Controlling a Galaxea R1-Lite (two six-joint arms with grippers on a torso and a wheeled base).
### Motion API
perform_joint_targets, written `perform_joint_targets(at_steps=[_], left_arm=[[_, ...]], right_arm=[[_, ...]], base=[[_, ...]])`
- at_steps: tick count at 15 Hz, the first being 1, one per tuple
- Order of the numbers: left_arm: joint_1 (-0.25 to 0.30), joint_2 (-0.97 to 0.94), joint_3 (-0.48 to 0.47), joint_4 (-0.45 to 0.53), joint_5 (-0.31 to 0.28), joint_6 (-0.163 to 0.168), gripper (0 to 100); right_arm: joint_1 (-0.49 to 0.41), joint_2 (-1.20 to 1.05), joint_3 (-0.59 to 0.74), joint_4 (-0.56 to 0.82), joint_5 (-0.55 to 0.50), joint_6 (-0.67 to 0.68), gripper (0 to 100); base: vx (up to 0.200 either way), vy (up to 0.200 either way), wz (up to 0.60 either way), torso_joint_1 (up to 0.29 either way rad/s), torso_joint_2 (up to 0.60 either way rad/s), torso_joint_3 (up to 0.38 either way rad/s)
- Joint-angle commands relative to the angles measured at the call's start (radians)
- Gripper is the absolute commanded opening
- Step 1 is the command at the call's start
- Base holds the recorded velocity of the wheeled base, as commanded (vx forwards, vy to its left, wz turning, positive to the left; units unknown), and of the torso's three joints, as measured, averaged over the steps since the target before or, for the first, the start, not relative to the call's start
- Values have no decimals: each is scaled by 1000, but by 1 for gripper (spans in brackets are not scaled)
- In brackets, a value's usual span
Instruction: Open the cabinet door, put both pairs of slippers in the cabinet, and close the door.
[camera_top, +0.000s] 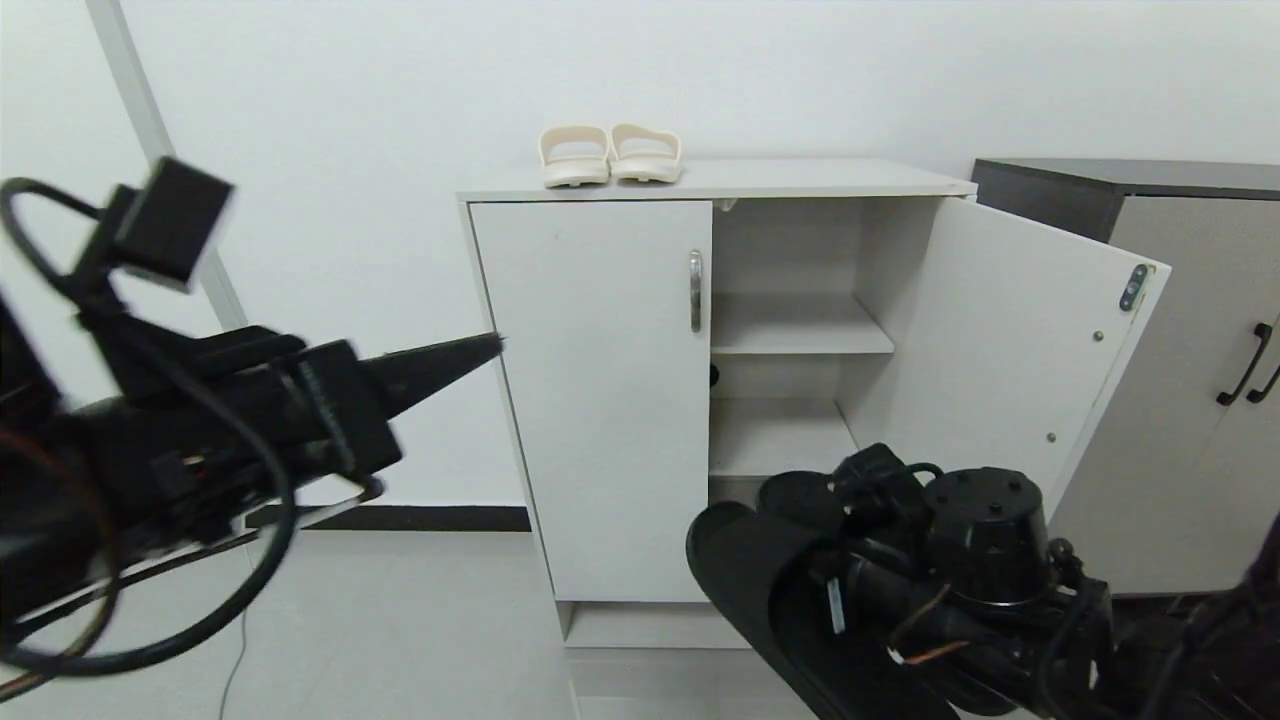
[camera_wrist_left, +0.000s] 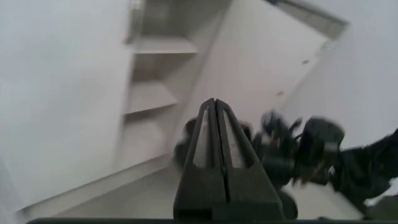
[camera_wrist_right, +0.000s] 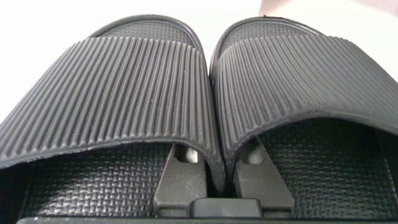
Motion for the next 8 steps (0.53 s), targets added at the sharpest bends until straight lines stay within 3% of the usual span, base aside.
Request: perform_joint_targets(at_steps=[1,3,4,7,8], left_arm=[[41,-427,150,247,215,162,0],[47,-595,202,350,441,199,0],[127,-684,245,392,491,207,0],[397,-941,412,478,493,213,0],[468,-997,474,495,493,233,0]], right_arm=[[6,147,-151,-10,-159,47,0],[-9,227,-252,4,-324,48,0],[-23,256,-300,30,-389,50,0],[-41,268,-337,41,-441,50,0],[-41,266,-337,41,-442,50,0]], base=[[0,0,0,0,0,0],[0,0,0,0,0,0],[0,0,0,0,0,0],[0,0,0,0,0,0],[0,0,0,0,0,0]])
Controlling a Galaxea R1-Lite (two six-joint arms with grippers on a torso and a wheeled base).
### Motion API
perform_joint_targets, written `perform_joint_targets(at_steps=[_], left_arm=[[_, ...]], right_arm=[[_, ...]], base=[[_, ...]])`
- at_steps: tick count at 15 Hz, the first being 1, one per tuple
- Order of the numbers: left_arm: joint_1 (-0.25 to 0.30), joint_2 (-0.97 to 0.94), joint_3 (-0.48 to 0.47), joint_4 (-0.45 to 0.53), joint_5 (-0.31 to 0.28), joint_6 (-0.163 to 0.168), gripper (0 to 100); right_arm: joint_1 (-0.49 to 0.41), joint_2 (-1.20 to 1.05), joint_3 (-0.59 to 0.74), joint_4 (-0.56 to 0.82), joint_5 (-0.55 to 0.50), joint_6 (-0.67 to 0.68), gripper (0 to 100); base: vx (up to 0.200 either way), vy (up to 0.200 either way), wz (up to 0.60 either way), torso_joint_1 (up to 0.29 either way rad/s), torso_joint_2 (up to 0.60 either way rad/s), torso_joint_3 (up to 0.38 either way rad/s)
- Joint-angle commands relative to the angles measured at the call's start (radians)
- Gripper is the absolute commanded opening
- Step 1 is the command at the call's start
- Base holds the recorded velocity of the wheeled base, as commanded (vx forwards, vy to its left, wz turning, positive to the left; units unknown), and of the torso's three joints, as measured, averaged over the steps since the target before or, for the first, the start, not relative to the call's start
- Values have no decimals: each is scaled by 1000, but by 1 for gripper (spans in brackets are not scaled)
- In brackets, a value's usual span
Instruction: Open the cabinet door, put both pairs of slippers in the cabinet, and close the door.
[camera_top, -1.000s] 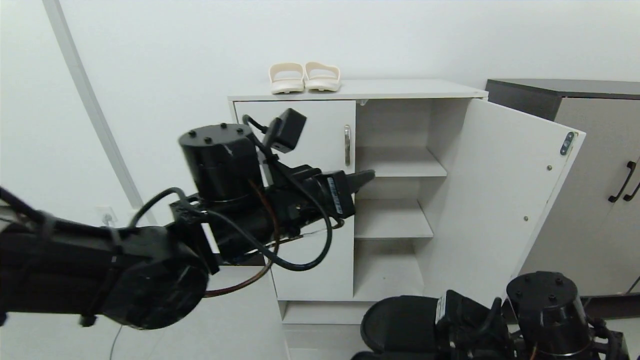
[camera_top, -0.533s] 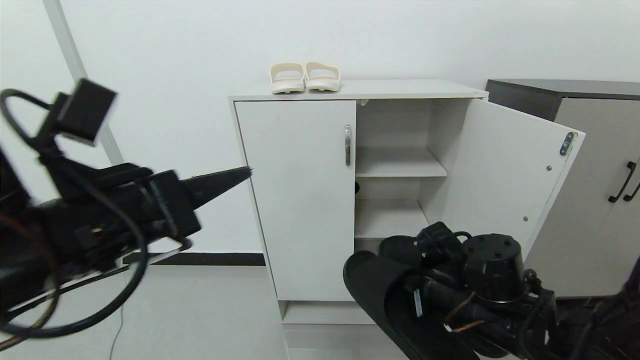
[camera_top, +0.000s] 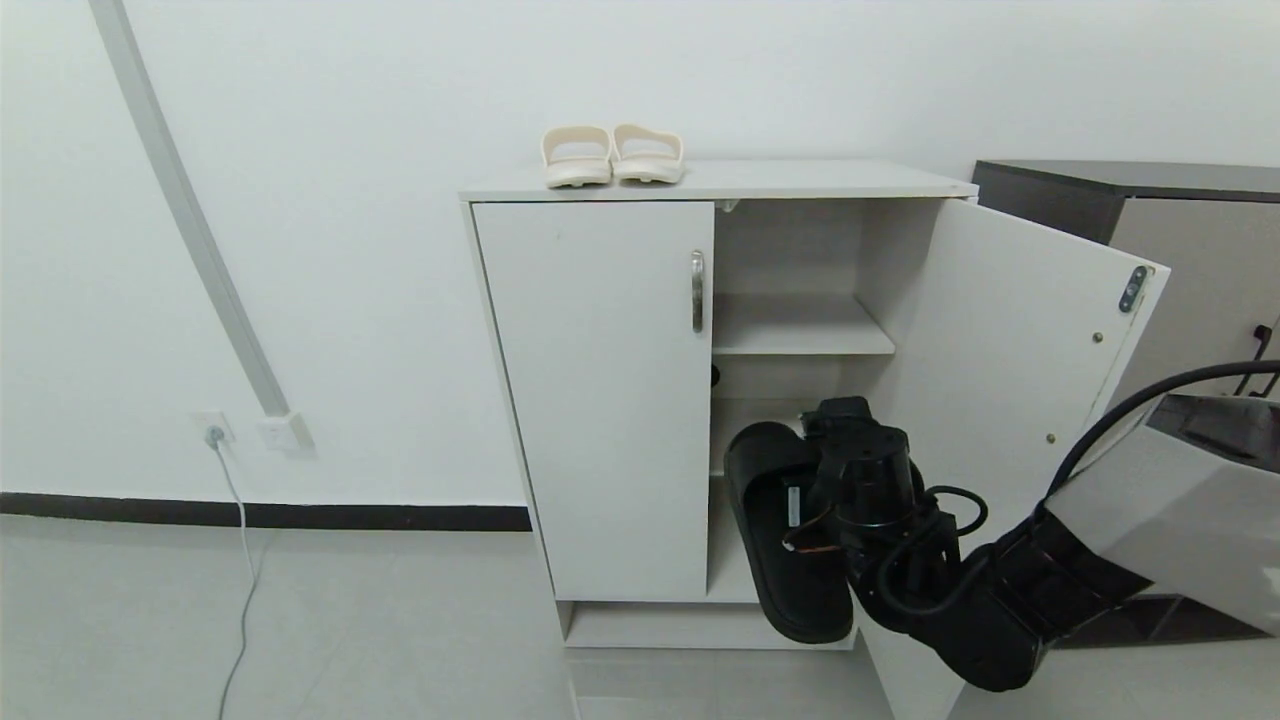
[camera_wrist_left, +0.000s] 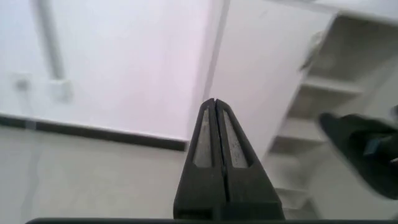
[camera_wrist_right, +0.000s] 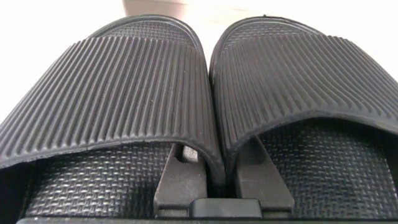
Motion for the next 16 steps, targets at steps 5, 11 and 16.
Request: perform_joint_targets(at_steps=[5,11,16], left_arm=[[219,-432,330,52,-68,98,0],[210,-459,357,91,-373,139,0],[210,-459,357,94,-372,130,0]], right_arm=[[-1,22,-1,-2,0,-1,0],[8,25,-1,-8,0,-1,0],[26,25,-62,-14,-69,-1,0]], base=[[0,0,0,0,0,0],[0,0,0,0,0,0],[0,0,0,0,0,0]])
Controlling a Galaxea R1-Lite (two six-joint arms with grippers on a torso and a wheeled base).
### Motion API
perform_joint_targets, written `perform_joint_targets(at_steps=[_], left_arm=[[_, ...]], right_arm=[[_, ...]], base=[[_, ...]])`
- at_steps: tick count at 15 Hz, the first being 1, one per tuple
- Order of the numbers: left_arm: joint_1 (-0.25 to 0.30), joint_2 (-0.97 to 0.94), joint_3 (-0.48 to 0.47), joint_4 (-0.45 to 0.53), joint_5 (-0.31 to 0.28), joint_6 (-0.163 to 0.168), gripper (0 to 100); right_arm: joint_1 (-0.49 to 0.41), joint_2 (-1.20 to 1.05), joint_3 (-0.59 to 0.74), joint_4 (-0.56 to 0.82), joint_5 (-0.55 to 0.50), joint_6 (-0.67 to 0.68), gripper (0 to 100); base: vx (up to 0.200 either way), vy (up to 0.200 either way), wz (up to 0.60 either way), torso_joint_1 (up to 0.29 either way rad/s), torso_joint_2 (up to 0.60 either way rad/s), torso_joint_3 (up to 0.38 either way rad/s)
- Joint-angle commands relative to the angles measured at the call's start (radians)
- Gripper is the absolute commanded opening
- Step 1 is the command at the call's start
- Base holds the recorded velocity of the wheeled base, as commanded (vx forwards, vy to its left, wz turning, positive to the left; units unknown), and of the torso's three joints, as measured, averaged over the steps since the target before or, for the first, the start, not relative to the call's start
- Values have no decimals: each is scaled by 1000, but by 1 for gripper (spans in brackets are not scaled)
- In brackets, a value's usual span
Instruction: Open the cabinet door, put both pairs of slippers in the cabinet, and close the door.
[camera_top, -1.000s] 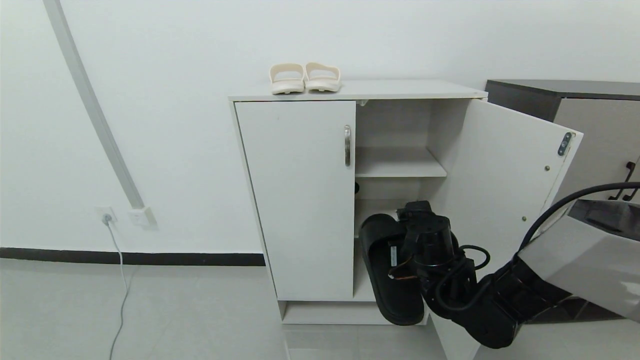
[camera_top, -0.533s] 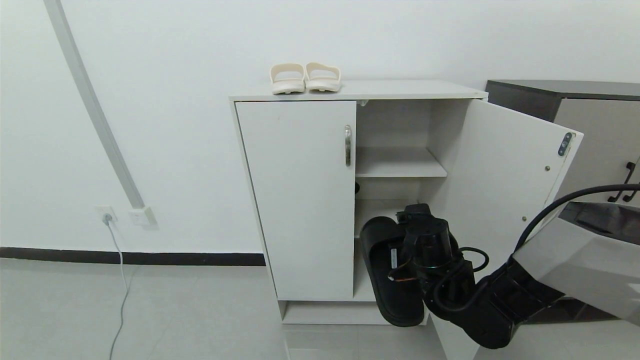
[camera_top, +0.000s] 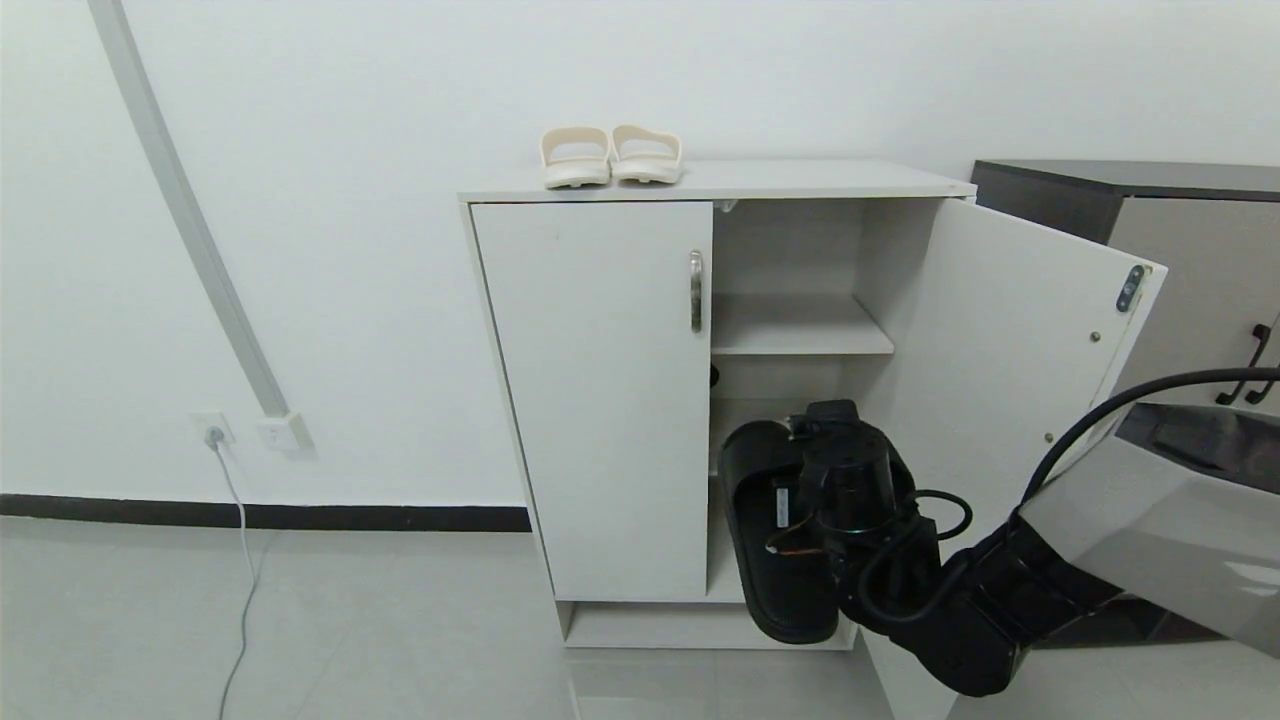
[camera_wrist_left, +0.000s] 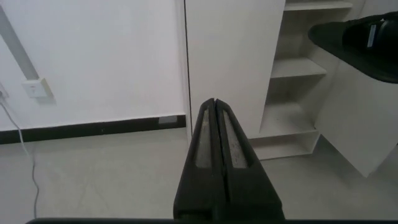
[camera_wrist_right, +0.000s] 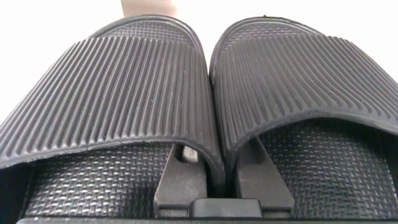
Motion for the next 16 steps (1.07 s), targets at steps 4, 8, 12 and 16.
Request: perform_joint_targets(at_steps=[4,8,12,16], left_arm=[[0,2,0,0,3,-2,0],[0,2,0,0,3,-2,0],[0,2,0,0,4,-4,0],[0,2,0,0,4,-4,0]], right_arm=[[5,9,-125,33,-50,0,0],[8,15,-122,31,-50,0,0],[37,47,-122,19,-47,2,0],[55,53,-122,-11,-47,2,0]], base=[[0,-50,0,-2,1,1],[0,-200,0,4,2,1],[0,-50,0,1,-1,1],[0,0,0,0,0,0]])
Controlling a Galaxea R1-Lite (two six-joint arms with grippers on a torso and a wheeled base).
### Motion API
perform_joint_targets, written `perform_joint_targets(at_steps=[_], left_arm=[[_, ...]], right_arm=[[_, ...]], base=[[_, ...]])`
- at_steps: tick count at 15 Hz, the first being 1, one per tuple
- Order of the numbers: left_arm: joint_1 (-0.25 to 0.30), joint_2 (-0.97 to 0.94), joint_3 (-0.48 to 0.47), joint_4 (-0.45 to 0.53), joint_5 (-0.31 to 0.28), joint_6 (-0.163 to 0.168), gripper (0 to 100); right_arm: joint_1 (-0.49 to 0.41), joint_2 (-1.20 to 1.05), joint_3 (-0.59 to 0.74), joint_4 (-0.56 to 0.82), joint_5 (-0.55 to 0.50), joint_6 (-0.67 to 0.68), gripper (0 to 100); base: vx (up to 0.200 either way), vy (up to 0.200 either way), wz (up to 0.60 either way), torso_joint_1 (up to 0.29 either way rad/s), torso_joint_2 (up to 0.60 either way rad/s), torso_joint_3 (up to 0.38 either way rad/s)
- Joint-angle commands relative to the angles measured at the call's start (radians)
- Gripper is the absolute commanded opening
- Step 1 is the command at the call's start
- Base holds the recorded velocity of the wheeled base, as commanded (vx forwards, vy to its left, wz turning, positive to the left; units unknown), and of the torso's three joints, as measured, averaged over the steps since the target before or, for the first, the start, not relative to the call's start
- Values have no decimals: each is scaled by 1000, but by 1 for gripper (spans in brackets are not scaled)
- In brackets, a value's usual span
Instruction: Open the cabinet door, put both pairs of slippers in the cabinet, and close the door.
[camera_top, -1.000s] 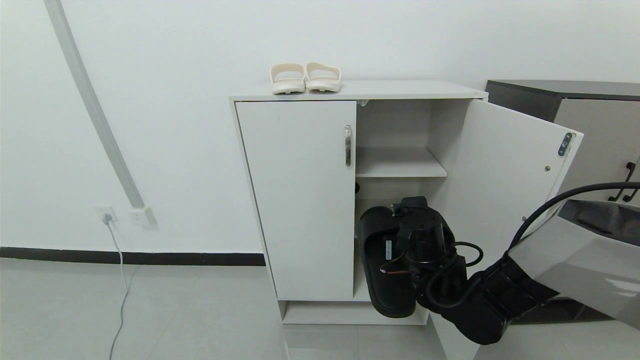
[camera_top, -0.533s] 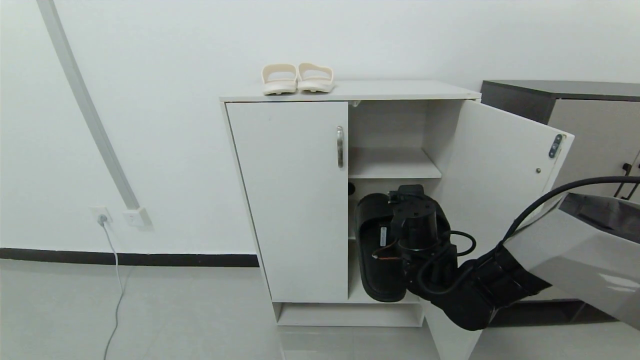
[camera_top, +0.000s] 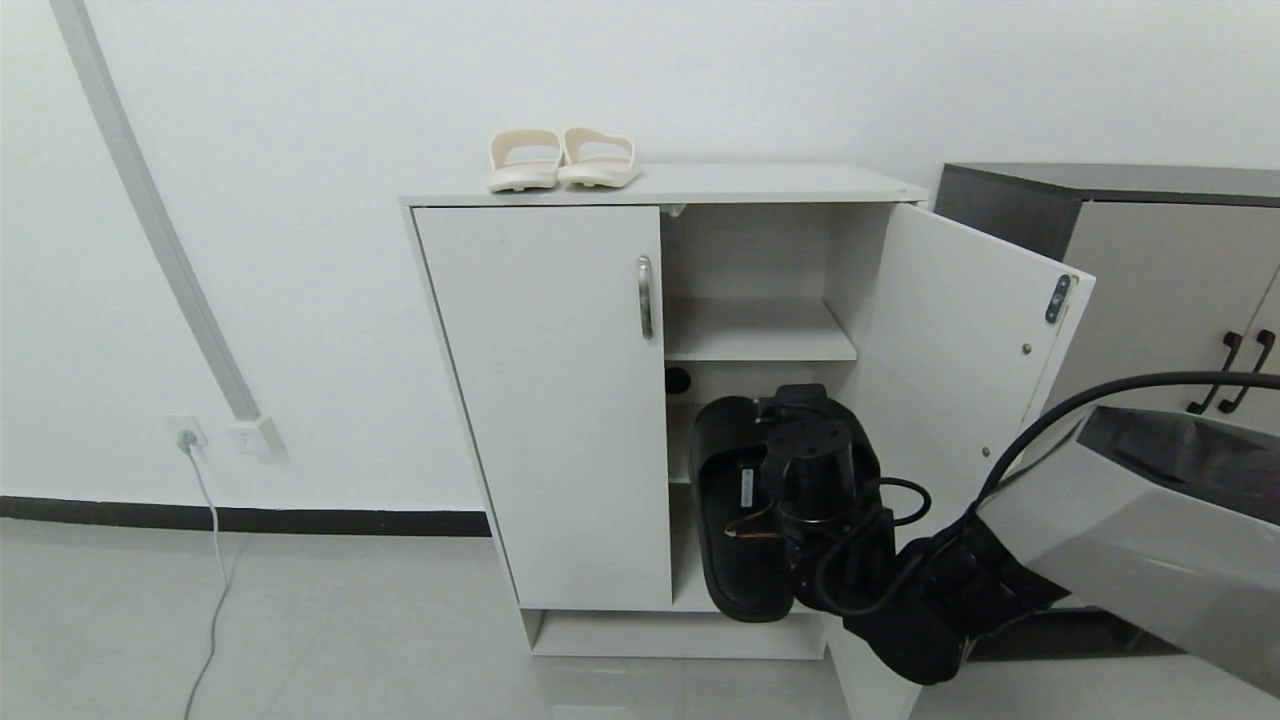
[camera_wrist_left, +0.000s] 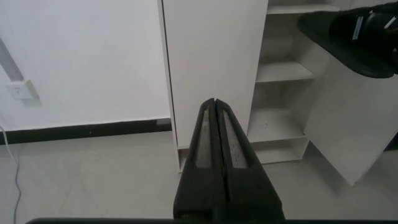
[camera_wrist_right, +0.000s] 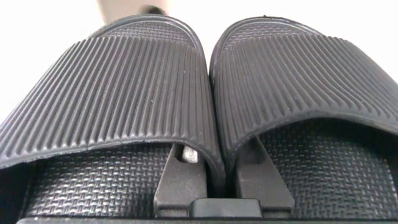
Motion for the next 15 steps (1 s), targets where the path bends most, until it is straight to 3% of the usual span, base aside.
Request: perform_joint_targets(at_steps=[1,15], left_arm=[[1,3,0,-2,0,0,0],[1,3,0,-2,1,-2,0]], right_arm=[[6,3,0,0,2,0,0],[-105,40,0,0,13,0,0]], base=[[0,0,0,0,0,0],[0,0,0,0,0,0]])
